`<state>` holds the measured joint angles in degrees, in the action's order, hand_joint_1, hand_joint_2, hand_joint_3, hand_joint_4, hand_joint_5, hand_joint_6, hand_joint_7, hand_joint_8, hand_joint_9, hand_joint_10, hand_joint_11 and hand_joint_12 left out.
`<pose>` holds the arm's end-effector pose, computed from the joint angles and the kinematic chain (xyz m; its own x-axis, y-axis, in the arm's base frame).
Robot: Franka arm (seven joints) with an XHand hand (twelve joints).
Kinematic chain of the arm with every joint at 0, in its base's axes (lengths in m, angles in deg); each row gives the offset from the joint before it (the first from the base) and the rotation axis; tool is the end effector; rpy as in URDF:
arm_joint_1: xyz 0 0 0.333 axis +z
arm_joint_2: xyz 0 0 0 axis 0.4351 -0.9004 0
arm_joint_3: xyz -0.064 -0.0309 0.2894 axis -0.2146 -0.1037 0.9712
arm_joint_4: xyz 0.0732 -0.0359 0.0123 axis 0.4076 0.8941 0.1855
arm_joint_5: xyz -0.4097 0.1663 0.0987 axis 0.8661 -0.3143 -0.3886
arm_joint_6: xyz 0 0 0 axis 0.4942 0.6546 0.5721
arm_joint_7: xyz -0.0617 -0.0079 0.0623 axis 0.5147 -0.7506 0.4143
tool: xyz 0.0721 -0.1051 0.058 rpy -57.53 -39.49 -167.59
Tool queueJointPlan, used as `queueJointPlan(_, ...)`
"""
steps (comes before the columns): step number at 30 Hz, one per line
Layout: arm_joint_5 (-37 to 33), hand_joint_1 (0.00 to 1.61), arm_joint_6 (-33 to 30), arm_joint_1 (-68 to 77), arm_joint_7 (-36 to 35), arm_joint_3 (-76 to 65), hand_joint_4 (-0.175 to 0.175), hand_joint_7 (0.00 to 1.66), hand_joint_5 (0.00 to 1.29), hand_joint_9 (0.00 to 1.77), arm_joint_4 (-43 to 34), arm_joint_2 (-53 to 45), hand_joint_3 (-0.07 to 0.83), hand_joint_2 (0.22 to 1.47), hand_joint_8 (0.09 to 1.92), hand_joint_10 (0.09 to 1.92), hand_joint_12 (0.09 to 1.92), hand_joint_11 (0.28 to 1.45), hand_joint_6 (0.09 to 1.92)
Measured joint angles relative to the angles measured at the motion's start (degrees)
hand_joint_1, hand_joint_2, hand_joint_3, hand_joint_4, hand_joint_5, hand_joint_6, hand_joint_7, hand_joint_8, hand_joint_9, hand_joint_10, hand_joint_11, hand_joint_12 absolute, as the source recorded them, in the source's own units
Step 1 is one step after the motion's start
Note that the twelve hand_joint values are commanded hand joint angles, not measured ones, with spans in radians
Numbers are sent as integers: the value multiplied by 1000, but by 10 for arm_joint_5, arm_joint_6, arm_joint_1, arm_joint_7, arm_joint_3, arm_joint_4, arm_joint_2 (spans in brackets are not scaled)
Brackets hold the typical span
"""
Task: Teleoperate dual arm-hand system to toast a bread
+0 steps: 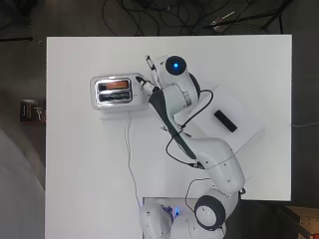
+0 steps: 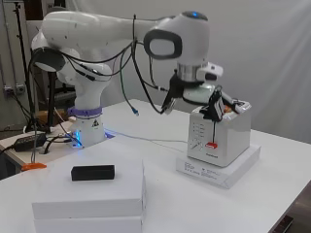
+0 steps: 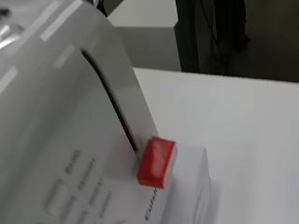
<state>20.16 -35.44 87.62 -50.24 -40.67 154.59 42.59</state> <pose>0.6674 0.0129 0.3611 0.3355 0.9365 0.1016 0.9372 -0.3210 -0.1363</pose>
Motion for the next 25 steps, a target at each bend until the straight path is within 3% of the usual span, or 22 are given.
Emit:
queueJointPlan(3,2,7,8,-93,20,139,-148,1174,378,1472,63,2,1,1099,1920,1920,1920,1105,87)
queueJointPlan(8,23,0,49,-233,107,283,-155,1209,380,1488,184,-3,5,1112,1920,1920,1920,1118,87)
queueJointPlan(11,5,0,45,-296,171,319,-149,1216,406,1488,234,3,12,1138,1920,1920,1920,1100,87)
queueJointPlan(14,4,0,40,-343,190,340,-139,1189,439,1450,264,10,7,1152,1920,1920,1920,1082,87)
queueJointPlan(20,-1,0,15,-404,189,346,-132,805,334,1077,287,21,-3,1128,1920,1920,1799,735,87)
queueJointPlan(22,-1,2,15,-403,183,345,-118,734,356,994,287,21,-2,1119,1920,1920,1706,645,87)
queueJointPlan(25,-5,14,18,-417,165,351,-31,748,658,984,293,24,0,1125,1920,1920,1582,587,87)
